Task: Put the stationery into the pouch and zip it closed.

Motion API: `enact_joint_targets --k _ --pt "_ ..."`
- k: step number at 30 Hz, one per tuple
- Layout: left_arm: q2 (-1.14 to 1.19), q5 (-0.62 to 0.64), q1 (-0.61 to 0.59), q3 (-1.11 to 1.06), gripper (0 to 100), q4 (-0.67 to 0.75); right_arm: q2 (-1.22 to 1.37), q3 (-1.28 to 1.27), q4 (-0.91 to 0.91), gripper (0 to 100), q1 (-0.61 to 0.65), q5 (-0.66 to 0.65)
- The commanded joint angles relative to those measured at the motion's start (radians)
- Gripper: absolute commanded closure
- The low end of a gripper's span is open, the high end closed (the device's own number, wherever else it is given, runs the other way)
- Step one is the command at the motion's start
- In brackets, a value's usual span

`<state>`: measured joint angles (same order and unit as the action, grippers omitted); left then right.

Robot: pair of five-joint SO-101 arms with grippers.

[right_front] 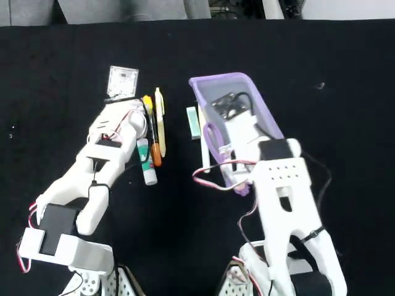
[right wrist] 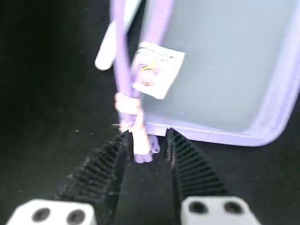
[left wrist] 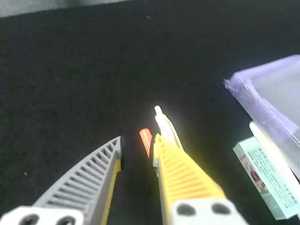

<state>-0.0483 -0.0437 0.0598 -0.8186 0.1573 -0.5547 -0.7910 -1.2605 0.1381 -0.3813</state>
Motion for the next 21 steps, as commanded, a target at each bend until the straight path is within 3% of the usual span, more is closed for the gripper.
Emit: enact_joint_targets --k 1,12,21 --pt "-0.006 0.017 -0.013 0.062 88 0.025 -0.038 -0.007 0.018 88.5 0.061 0.002" --pt "-0.006 0.017 -0.012 0.062 88 0.025 -0.038 -0.156 0.198 88.5 0.075 0.002" --pt "-0.006 0.017 -0.010 0.062 88 0.025 -0.036 -0.216 0.302 88.5 0.006 -0.002"
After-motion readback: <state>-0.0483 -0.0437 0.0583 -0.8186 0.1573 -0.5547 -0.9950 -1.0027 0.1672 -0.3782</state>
